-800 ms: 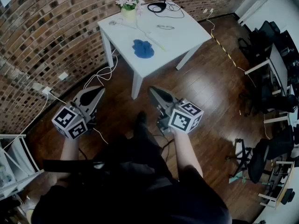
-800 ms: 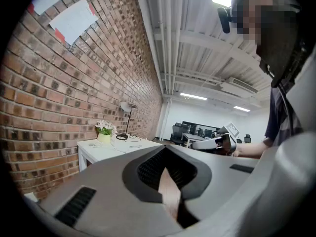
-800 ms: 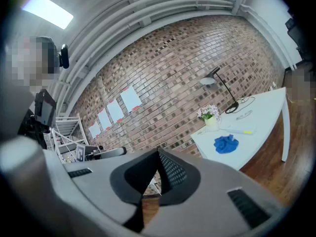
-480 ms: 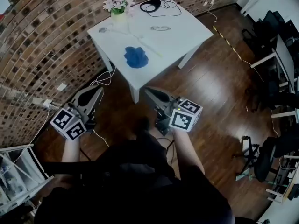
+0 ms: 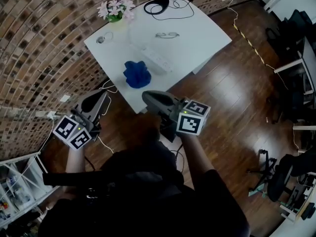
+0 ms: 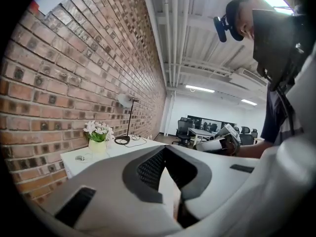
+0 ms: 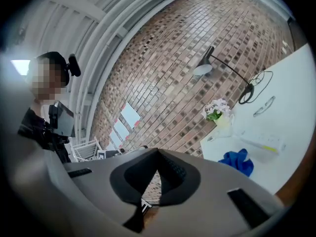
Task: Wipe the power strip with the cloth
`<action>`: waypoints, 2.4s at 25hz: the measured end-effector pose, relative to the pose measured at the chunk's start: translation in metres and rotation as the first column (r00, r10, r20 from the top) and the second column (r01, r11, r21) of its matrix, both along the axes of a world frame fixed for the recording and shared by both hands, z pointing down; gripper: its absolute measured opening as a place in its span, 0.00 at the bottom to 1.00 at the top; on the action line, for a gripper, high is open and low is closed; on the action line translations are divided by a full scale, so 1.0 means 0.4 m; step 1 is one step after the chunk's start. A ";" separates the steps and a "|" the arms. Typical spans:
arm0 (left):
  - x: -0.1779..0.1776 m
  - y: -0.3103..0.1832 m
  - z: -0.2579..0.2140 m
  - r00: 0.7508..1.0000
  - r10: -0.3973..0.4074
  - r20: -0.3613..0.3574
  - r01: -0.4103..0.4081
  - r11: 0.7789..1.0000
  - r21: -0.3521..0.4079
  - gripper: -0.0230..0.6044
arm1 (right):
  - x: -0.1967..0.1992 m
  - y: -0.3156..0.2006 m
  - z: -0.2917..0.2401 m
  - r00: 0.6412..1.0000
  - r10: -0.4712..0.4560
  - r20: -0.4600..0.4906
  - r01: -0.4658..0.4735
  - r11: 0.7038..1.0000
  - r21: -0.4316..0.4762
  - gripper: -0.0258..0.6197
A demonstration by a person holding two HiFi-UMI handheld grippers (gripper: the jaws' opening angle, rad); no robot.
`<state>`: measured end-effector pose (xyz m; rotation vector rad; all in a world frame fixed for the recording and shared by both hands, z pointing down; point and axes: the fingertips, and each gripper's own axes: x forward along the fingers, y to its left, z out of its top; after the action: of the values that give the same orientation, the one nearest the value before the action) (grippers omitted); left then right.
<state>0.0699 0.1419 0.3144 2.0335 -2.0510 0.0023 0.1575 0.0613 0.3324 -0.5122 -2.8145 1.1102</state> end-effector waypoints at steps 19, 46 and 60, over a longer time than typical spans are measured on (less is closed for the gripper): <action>-0.202 -0.112 -0.006 0.898 0.433 -0.079 -0.421 0.897 0.132 0.03 | -0.327 0.101 -0.042 0.992 0.127 -0.020 -0.124 0.988 0.091 0.01; -0.324 -0.114 0.100 0.813 0.582 -0.015 -0.582 0.813 0.010 0.03 | -0.442 -0.002 0.120 0.796 0.563 -0.225 -0.476 0.810 0.344 0.09; -0.247 -0.331 0.243 0.794 0.600 0.104 -0.559 0.786 -0.264 0.03 | -0.345 -0.173 0.448 0.706 0.509 -0.492 -0.256 0.831 0.493 0.42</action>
<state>-0.0291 0.0095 0.4115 2.4969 -1.3326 0.5262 0.0196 -0.0079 0.5115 0.4466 -2.4703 0.5500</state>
